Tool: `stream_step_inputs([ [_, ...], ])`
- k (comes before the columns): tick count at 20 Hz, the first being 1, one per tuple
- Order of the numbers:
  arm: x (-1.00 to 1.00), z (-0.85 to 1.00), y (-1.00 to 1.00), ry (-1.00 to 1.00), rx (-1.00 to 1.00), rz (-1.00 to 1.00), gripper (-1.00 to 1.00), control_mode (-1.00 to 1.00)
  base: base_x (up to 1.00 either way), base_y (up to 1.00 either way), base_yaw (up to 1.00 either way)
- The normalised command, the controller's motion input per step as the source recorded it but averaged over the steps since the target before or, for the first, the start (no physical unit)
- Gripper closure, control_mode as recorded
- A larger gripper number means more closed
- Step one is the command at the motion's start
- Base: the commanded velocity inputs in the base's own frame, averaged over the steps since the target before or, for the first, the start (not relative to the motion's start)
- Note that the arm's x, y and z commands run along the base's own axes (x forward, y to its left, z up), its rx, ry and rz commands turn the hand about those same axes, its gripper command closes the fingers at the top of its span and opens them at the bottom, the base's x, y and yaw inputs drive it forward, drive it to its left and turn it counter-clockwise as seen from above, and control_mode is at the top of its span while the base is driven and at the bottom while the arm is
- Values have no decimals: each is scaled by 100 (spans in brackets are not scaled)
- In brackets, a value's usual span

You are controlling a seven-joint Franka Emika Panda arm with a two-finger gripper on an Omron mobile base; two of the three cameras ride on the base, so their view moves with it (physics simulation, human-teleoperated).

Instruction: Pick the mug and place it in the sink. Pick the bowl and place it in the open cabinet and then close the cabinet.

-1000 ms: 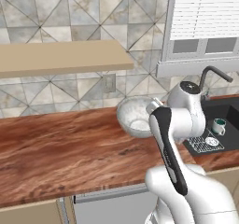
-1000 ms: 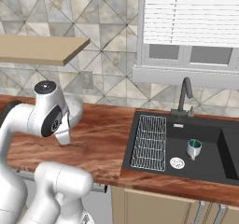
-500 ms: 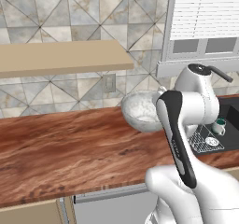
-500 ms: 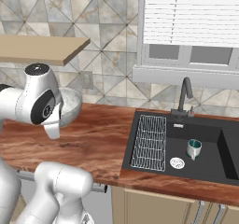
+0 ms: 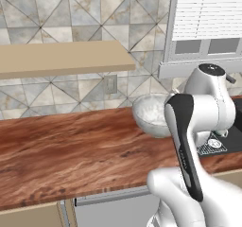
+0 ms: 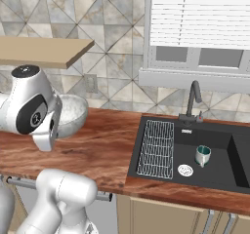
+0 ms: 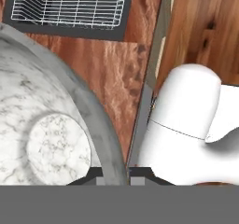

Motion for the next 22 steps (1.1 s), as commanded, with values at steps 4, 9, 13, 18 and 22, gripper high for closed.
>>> stream_step_inputs([
  [4, -34, 3, -29, 0, 0, -9, 100, -100, 0, 0, 0],
  [9, -46, 20, -10, 0, 2, -5, 100, -100, 0, 0, 0],
  [13, -53, 6, 0, 4, 2, -4, 100, -100, 0, 0, 0],
  [18, -9, 1, 0, 1, 0, -1, 100, 100, -35, 0, -6],
  [22, 0, 0, 0, 0, 0, 0, 100, 100, -44, 0, -8],
])
